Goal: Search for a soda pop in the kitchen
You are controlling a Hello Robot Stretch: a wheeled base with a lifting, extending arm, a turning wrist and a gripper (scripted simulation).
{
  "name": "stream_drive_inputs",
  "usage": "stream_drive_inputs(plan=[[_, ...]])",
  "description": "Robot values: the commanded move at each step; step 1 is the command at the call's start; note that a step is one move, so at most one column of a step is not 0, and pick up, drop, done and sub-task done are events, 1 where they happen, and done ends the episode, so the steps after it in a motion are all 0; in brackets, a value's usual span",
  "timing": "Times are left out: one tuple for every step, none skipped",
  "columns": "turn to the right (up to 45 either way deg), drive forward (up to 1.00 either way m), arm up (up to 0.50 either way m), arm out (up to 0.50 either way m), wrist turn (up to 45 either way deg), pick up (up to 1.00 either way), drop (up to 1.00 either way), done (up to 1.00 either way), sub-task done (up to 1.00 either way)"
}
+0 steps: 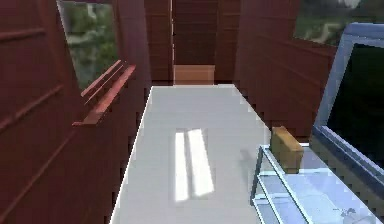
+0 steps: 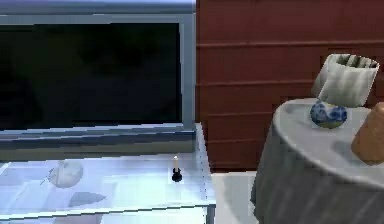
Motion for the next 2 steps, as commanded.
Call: stream_drive_inputs(plan=[[0.0,1.0,0.0,0.0,0.0,0.0,0.0,0.0,0.0],[0.0,1.0,0.0,0.0,0.0,0.0,0.0,0.0,0.0]])
